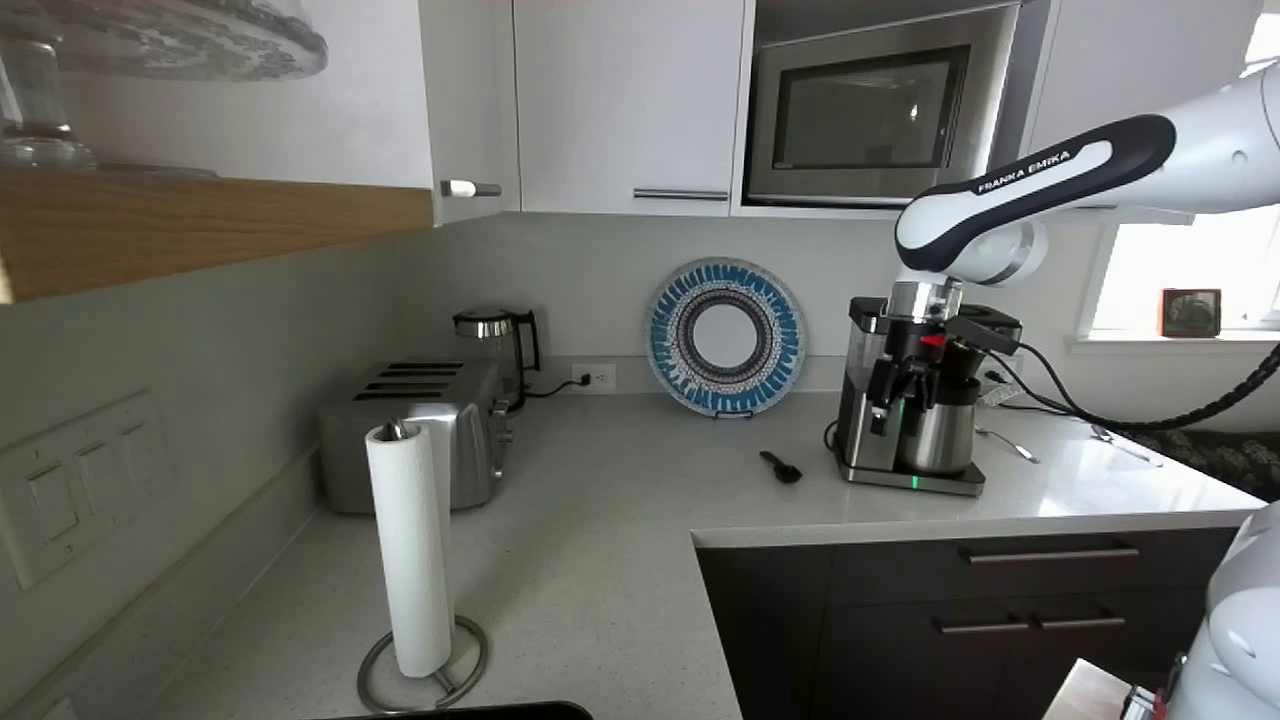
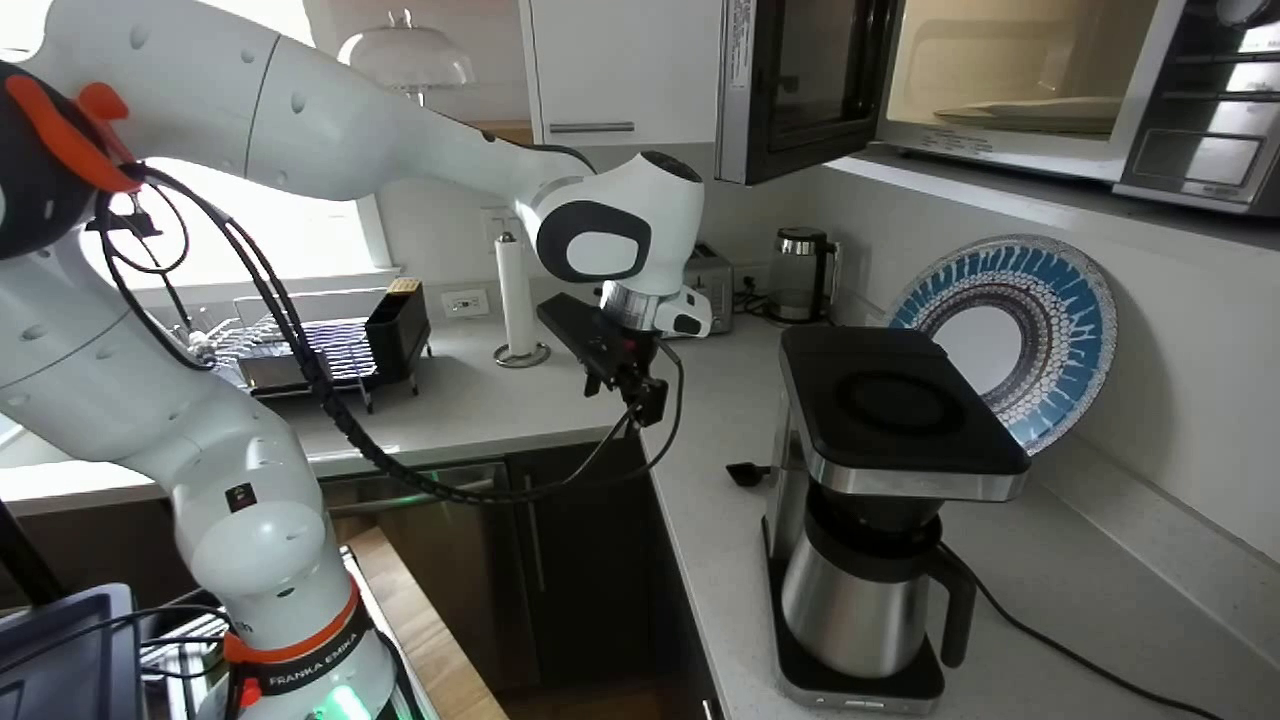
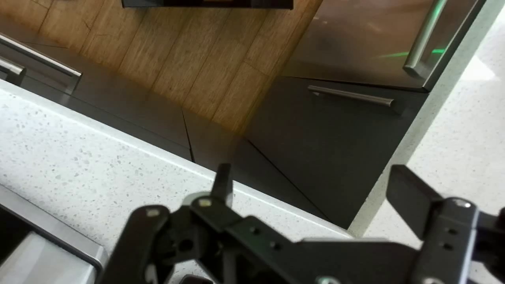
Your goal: Close the microwave door
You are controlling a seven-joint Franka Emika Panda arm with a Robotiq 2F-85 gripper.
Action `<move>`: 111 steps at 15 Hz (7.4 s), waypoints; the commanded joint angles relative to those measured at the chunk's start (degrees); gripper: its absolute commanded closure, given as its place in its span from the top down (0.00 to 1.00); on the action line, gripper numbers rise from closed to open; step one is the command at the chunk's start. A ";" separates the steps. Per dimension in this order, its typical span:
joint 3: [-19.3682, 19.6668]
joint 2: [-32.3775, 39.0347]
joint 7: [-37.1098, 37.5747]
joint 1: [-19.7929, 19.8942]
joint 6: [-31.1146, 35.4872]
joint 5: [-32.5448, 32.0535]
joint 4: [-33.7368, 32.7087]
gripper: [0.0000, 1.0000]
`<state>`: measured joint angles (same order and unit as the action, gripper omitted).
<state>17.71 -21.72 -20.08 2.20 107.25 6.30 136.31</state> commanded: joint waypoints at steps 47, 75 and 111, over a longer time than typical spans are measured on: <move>-54.67 -34.68 65.67 83.45 75.23 -14.92 4.67 0.00; -65.77 -11.73 29.65 96.16 82.04 -10.39 -12.01 0.00; -84.72 17.17 16.62 106.03 55.20 -18.25 -38.51 0.00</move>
<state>-74.06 -9.59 1.17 119.52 171.10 -12.45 98.68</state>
